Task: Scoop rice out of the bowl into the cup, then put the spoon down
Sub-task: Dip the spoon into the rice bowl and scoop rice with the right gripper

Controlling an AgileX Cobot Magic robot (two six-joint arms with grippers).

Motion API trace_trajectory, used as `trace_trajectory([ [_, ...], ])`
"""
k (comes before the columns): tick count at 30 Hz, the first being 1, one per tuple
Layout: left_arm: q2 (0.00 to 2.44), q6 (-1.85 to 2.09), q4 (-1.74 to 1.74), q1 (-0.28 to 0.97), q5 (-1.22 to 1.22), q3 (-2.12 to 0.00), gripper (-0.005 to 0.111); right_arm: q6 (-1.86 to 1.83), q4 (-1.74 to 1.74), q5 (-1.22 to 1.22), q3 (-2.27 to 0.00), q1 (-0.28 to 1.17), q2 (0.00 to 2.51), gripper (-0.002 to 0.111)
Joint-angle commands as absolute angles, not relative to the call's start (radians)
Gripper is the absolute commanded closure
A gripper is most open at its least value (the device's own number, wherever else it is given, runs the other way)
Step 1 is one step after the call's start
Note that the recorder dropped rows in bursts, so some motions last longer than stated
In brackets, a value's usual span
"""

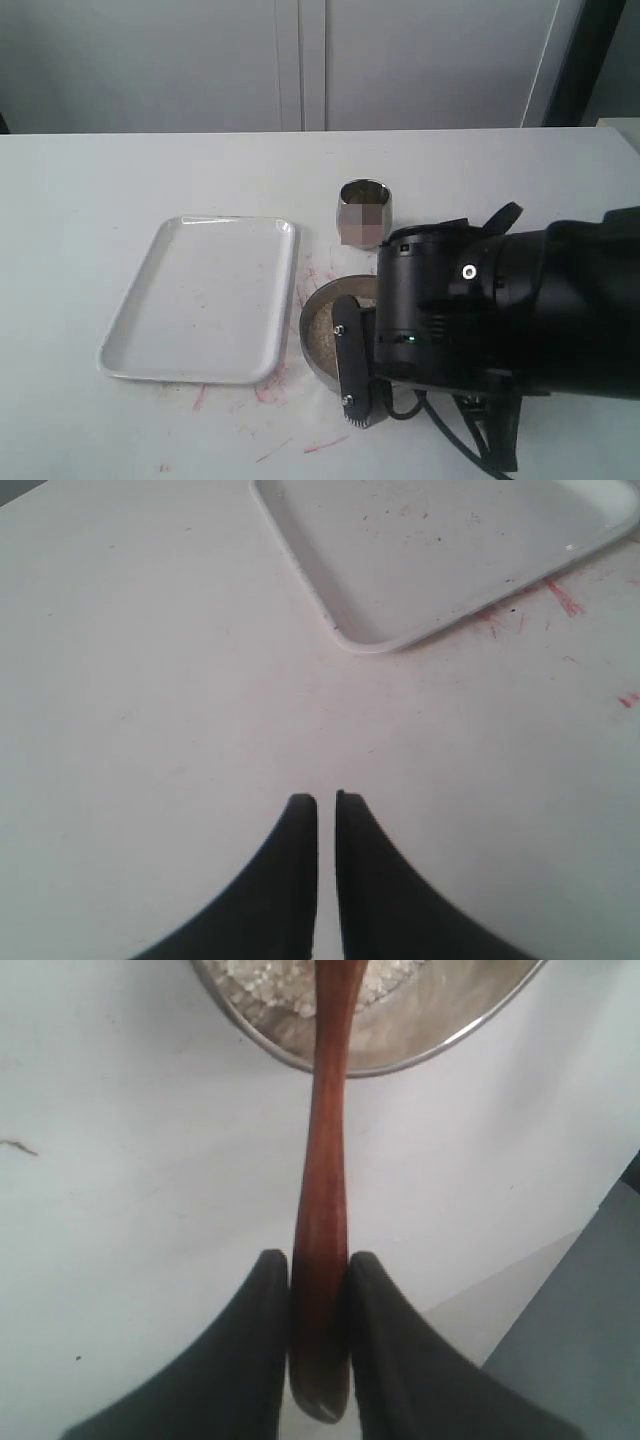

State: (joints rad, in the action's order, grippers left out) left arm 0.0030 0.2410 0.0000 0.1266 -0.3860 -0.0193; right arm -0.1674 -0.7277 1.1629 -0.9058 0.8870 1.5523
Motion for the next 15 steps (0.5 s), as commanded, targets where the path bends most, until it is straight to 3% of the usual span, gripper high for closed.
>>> trace_trajectory([
  [1,0.0,0.235,0.0,0.132,-0.419,-0.01,0.092,-0.069,-0.709,1.159,-0.905,0.888,1.551,0.108],
  [15,0.0,0.235,0.0,0.132,-0.419,-0.01,0.092,0.016,-0.543,1.138,-0.905,0.887,1.551,0.108],
])
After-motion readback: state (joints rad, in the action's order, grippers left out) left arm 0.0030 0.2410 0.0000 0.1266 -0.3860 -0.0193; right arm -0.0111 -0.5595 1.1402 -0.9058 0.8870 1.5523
